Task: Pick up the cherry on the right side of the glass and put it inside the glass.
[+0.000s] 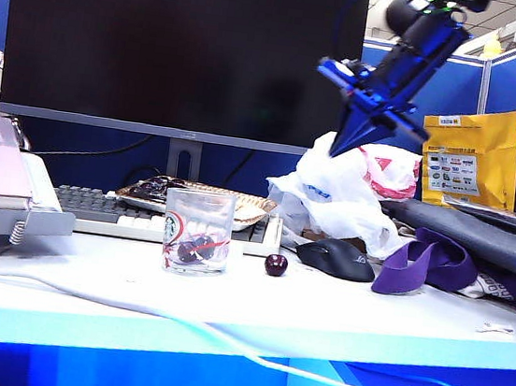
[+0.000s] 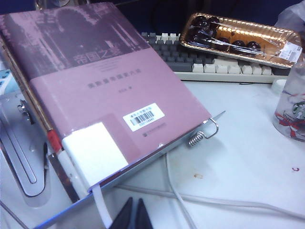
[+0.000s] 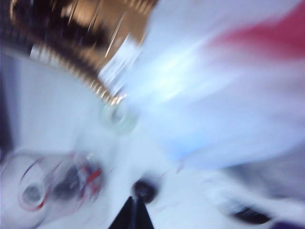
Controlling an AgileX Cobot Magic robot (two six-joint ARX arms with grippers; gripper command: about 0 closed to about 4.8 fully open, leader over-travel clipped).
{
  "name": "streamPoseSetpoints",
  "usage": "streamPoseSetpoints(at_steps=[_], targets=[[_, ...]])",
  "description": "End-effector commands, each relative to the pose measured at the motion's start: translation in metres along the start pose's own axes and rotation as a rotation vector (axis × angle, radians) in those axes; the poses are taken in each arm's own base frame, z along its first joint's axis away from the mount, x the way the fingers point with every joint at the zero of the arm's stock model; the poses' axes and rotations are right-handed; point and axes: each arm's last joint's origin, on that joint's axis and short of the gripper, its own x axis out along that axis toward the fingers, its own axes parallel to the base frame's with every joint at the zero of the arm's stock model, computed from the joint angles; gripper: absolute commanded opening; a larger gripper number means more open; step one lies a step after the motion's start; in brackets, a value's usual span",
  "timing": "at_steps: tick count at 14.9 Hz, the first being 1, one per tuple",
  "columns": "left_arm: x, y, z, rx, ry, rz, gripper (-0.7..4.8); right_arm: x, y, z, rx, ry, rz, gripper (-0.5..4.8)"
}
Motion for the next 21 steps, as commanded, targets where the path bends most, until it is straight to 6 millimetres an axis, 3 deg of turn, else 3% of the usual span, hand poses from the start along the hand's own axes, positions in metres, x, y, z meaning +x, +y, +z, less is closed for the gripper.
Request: streamPoseSetpoints(at_steps=[1,4,5,7,8,12,21], targets=[[0.000,0.000,-0.001,0.004,0.009,-0.003,-0.05,0.004,0.020,-0.007,-0.019,0.054,0.068,-0.05],[0.000,0.000,-0.001,0.004,0.009,-0.003,-0.05,0.024,0.040,-0.019,-0.052,0.115,0.009,-0.04],[0.000,0.000,-0.001,0.004,0.009,-0.003,-0.05,0.032,0.043,-0.024,-0.043,0.151,-0.003,0.27],[0.000,0.000,-0.001,0.004,0.009,-0.003,-0.05,0.047,0.039,-0.035,0.006,0.241,-0.021,2.65],[0.000,0.000,-0.001,0.004,0.009,-0.003,-0.05,0.054,0.035,-0.039,0.018,0.273,-0.029,2.79],[0.000,0.000,-0.001,0.004,0.009,-0.003,-0.05,0.079,0.025,-0.050,0.057,0.357,-0.052,2.79],[0.000,0.000,-0.001,0.004,0.009,-0.003,-0.05,0.097,0.021,-0.045,0.122,0.279,-0.037,2.79]])
